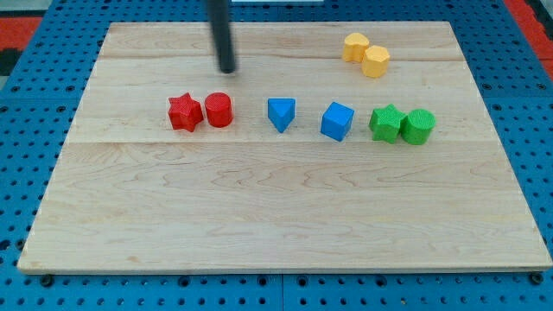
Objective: Move the yellow heart in between the blue blocks
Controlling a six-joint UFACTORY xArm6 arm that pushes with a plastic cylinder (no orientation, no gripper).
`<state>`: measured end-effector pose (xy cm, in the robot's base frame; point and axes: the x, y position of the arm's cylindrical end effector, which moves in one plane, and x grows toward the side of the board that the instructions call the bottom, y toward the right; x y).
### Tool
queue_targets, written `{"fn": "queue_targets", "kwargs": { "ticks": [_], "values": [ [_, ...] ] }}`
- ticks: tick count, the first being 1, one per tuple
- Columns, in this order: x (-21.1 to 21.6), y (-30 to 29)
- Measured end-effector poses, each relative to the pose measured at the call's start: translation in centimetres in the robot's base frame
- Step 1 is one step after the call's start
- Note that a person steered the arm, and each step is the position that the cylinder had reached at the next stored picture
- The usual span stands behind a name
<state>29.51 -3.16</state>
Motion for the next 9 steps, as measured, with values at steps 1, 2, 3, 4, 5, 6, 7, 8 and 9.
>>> {"fn": "queue_targets", "kwargs": {
  "ticks": [1, 2, 3, 4, 5, 6, 7, 8, 9],
  "values": [
    [-0.5, 6.0],
    [-3.3, 10.2],
    [-10.1, 9.3],
    [-8.8, 14.5],
    [-4.1, 16.8],
    [-1.4, 14.9],
    [1.6, 13.5],
    [3.7, 12.7],
    [5.5, 12.3]
  ]
}}
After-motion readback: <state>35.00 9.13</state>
